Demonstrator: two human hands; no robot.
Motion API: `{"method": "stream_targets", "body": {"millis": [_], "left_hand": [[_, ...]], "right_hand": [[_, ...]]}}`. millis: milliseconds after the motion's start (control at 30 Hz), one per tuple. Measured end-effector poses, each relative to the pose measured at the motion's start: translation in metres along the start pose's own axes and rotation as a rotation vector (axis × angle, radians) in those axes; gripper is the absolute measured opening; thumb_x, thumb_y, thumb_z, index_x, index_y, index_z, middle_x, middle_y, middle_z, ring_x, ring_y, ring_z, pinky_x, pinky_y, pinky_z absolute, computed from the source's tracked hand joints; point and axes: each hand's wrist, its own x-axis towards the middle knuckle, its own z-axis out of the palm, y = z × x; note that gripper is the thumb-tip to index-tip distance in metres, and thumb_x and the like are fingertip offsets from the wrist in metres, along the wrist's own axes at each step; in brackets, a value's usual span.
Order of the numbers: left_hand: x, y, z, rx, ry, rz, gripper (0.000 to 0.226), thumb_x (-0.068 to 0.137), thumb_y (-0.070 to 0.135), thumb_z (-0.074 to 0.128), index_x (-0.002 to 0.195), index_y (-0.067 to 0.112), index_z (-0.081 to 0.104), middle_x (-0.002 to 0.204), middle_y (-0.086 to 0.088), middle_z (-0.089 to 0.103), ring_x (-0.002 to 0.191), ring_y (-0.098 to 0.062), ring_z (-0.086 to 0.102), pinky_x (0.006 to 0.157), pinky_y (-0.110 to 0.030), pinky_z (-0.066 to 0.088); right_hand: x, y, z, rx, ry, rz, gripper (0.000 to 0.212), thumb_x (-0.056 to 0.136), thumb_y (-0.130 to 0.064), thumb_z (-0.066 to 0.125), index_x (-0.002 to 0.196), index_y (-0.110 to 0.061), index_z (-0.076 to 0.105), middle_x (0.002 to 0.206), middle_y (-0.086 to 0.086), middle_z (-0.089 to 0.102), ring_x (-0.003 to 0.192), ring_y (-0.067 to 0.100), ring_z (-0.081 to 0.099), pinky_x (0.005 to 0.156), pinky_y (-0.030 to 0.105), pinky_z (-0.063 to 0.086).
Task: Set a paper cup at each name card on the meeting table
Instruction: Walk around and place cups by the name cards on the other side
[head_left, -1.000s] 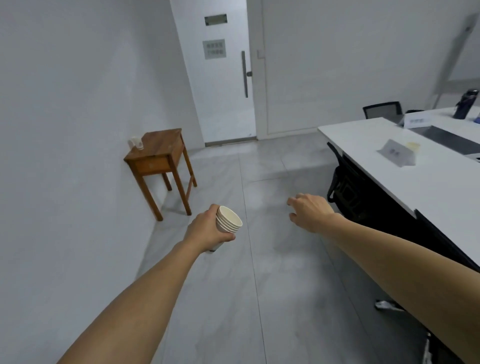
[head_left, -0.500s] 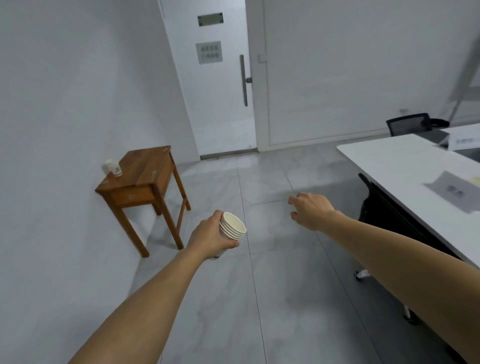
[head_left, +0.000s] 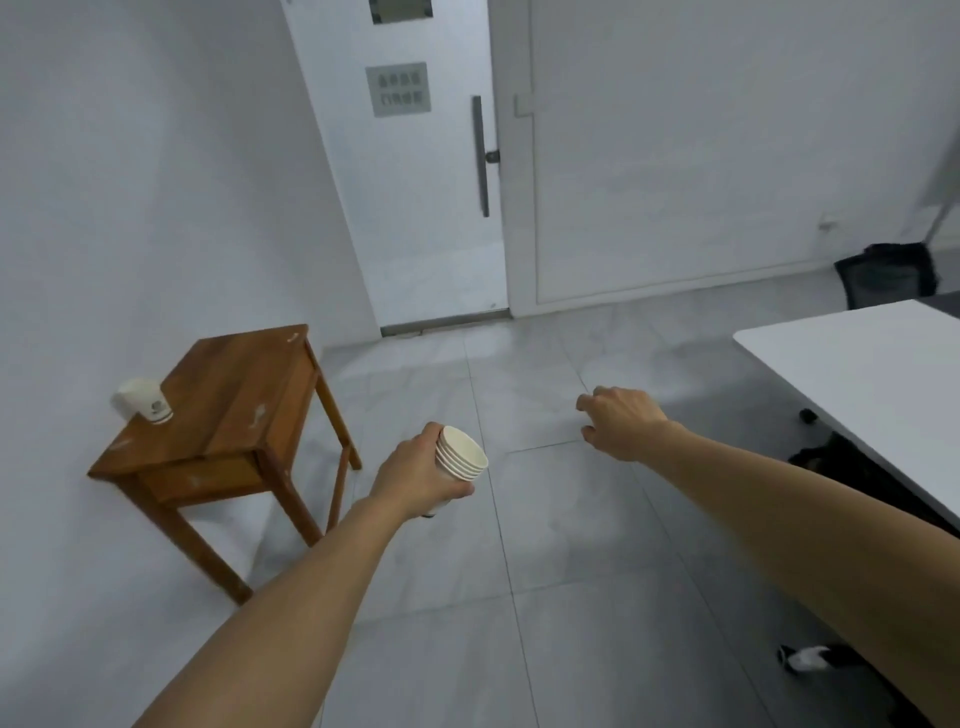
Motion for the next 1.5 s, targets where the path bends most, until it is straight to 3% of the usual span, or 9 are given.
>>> {"method": "stream_targets", "body": {"millis": [67,167,333,567,1000,1333,1500], "left_hand": [[0.06,-0.008,-0.015,0.018,-0.025,0.014,0.075,0.064,0.049,0.082,0.125,0.027,0.044,0.115,0.005,0.059,0.096,-0.016,0.056,0.059,-0.024,0.049],[0.143,-0.007,-0.032,0.024,-0.06,0.054,0.073,0.062,0.048,0.082,0.121,0.025,0.046,0.113,0.002,0.061,0.097,-0.021,0.06,0.073,-0.036,0.057],[0.266,0.01,-0.024,0.002,-0.119,0.122,0.071,0.06,0.046,0.083,0.118,0.026,0.047,0.108,0.003,0.063,0.093,-0.021,0.061,0.072,-0.032,0.053],[0.45,0.04,0.013,0.004,-0.151,0.198,0.073,0.059,0.047,0.083,0.119,0.026,0.048,0.109,0.002,0.063,0.097,-0.022,0.06,0.079,-0.036,0.053],[0.757,0.139,0.04,-0.022,-0.193,0.304,0.067,0.06,0.044,0.083,0.114,0.026,0.049,0.103,0.005,0.063,0.091,-0.02,0.061,0.068,-0.034,0.055],[1.025,0.228,0.086,0.012,-0.3,0.507,0.068,0.058,0.045,0.083,0.114,0.025,0.05,0.104,0.007,0.063,0.095,-0.018,0.061,0.078,-0.037,0.054],[1.126,0.3,0.111,0.038,-0.364,0.612,0.07,0.059,0.045,0.084,0.116,0.025,0.048,0.103,0.008,0.06,0.092,-0.017,0.058,0.076,-0.032,0.051]], "right_hand": [[0.053,0.008,-0.007,0.027,-0.002,0.049,0.039,0.095,-0.032,0.051,0.131,-0.015,0.055,0.128,0.011,0.059,0.113,0.033,0.061,0.089,0.04,0.049],[0.115,0.023,-0.022,0.058,0.014,0.111,0.04,0.097,-0.033,0.05,0.132,-0.016,0.055,0.128,0.01,0.058,0.114,0.033,0.06,0.089,0.039,0.048],[0.198,0.071,-0.016,0.066,-0.014,0.194,0.041,0.096,-0.033,0.049,0.134,-0.017,0.054,0.128,0.01,0.059,0.113,0.032,0.06,0.089,0.04,0.049],[0.334,0.168,0.014,0.068,-0.059,0.288,0.04,0.096,-0.033,0.05,0.131,-0.016,0.055,0.129,0.011,0.059,0.114,0.033,0.06,0.091,0.04,0.051],[0.566,0.361,-0.006,0.072,-0.069,0.407,0.037,0.096,-0.031,0.05,0.129,-0.016,0.057,0.128,0.01,0.059,0.113,0.032,0.061,0.09,0.038,0.051],[0.722,0.515,0.006,0.105,-0.068,0.645,0.038,0.097,-0.032,0.05,0.131,-0.016,0.056,0.128,0.009,0.059,0.113,0.031,0.061,0.09,0.039,0.052],[0.747,0.582,0.003,0.136,-0.062,0.765,0.041,0.097,-0.033,0.05,0.136,-0.018,0.053,0.13,0.01,0.059,0.114,0.032,0.06,0.09,0.04,0.05]]}}
